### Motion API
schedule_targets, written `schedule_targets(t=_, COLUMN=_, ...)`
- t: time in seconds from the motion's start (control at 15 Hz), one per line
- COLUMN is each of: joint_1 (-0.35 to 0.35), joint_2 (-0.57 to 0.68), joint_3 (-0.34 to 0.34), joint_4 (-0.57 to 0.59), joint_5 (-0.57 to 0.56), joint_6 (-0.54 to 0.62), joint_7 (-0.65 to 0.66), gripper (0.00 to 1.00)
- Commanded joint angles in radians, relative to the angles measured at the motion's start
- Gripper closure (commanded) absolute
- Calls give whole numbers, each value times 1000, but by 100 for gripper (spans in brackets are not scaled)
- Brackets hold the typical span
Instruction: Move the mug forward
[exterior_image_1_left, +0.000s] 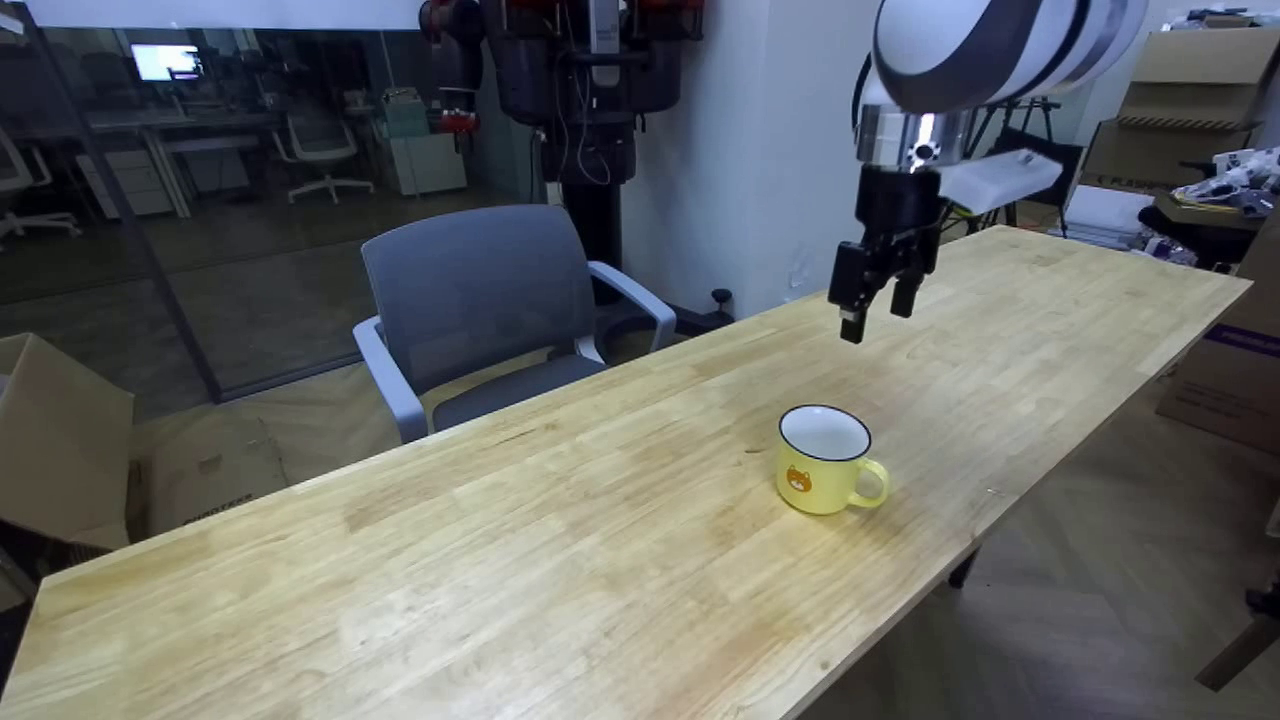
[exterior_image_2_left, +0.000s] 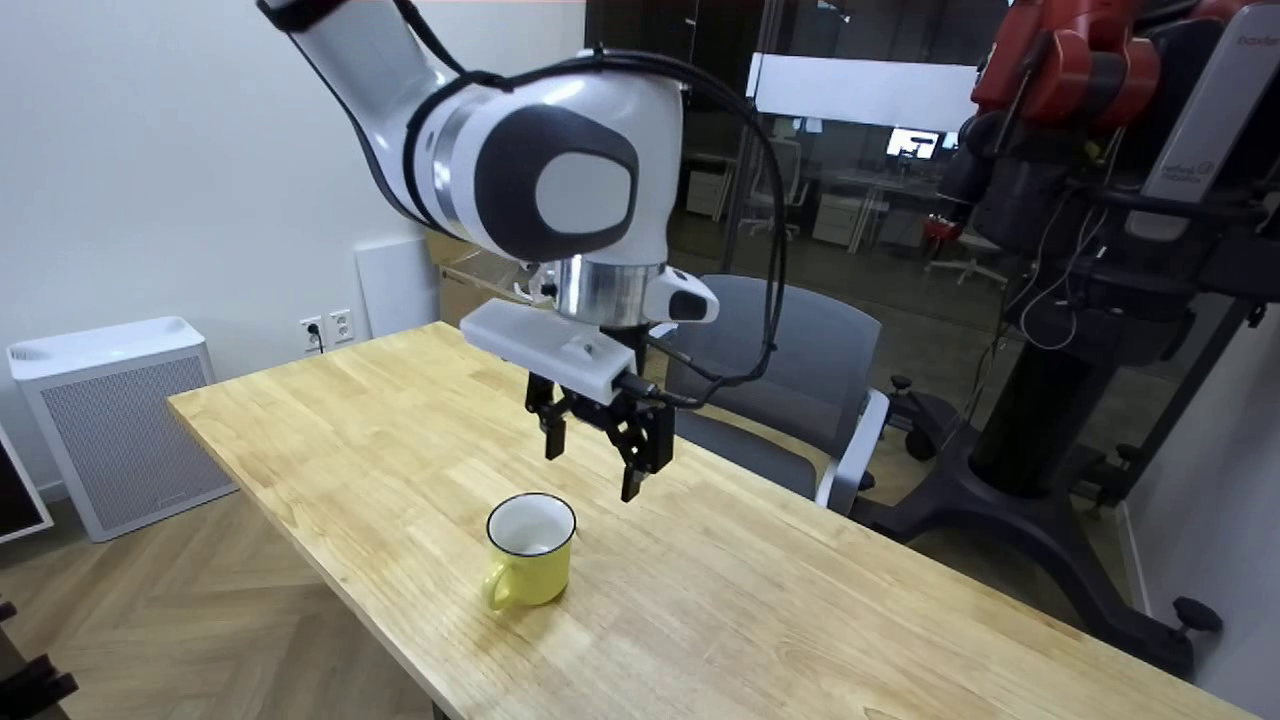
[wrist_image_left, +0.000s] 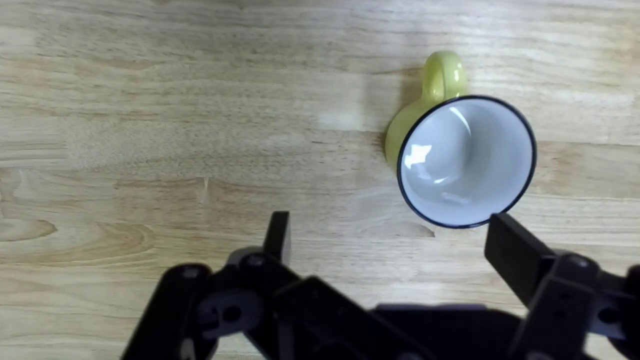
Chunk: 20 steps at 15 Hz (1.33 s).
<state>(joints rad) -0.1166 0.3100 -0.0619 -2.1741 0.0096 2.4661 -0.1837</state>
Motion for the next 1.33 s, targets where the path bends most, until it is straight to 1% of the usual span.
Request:
schedule_targets(t=0.0, joint_1=-2, joint_2=139, joint_3=6, joint_4=106, joint_5=18, joint_6=48, joint_7=31, gripper=0)
schedule_targets(t=0.13, joint_1=15, joint_2=184, joint_3=-6, joint_4=129, joint_5=-14, joint_6=56, joint_7=60, gripper=0)
schedule_targets(t=0.2, joint_1=-4, joint_2=135, joint_3=8, joint_4=77, joint_5=1, joint_6=54, joint_7=13, gripper=0)
schedule_targets(t=0.33, joint_1=-1, joint_2=174, joint_3=9, joint_4=101, joint_5=-1, joint_6=62, joint_7=21, gripper=0)
schedule_targets(t=0.53, joint_1=8, joint_2=185, joint_3=8, joint_4=107, joint_5=-13, joint_6=67, joint_7=21, gripper=0)
schedule_targets(t=0.8, joint_1=22, joint_2=172, joint_3=23, joint_4=58, joint_5=-32, joint_6=101, joint_7=15, gripper=0)
schedule_targets(t=1.27, joint_1=39, joint_2=165, joint_3=15, joint_4=-32, joint_5=-62, joint_6=196, joint_7=31, gripper=0)
